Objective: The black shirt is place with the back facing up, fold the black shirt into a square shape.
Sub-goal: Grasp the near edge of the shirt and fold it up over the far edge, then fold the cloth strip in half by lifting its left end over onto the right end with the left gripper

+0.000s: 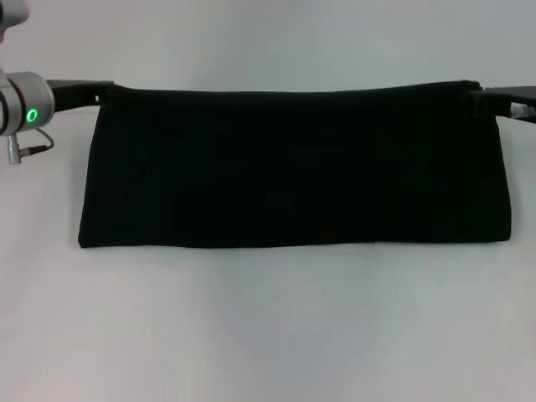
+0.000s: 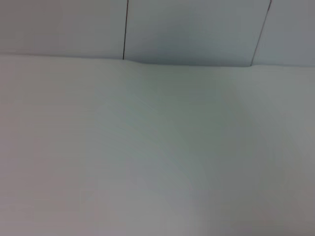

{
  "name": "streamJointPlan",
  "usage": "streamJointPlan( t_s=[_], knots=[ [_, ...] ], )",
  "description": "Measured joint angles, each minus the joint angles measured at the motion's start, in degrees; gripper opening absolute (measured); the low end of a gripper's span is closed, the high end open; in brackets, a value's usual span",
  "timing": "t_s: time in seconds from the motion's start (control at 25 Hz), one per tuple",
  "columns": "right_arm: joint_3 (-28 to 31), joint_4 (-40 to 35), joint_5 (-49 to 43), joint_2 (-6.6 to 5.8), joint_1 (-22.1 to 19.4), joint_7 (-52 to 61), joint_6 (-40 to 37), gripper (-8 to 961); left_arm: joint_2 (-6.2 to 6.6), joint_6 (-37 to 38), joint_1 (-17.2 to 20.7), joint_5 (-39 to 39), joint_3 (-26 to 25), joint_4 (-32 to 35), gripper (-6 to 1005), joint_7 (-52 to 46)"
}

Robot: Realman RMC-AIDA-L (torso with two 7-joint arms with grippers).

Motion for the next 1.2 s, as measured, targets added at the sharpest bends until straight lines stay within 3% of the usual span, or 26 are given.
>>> streamJointPlan(
  t_s=[0.36,0.6,0.72,0.96,1.12,1.2],
  knots=[
    [-0.40,0.44,0.03,0.23,0.51,0.00,1.21,44,-0.14,-1.86,-0.16,-2.38,1.49,-1.31,7,1.36],
    [-0.62,1.20,0.03,0.59,0.76,-0.01,1.88,55,-1.28,-5.34,0.01,-3.28,1.48,-1.38,16,1.45],
    [-1.39,1.25,0.01,0.88,0.90,-0.10,2.32,93,-2.41,-11.20,-0.10,-3.38,1.48,-1.72,20,1.94],
    [-3.01,-0.13,0.02,1.06,1.08,0.00,7.30,168,-2.80,-18.15,-0.59,-3.63,2.20,-3.45,218,1.97],
    [-3.21,-0.91,-0.04,0.72,1.04,0.46,7.44,218,-2.88,-19.93,-0.18,-4.95,2.18,-3.48,289,1.62],
    [-3.42,-1.48,-0.09,0.14,0.54,2.14,4.73,316,-2.86,-18.32,0.37,-5.39,2.00,-2.87,325,1.14]
  ],
)
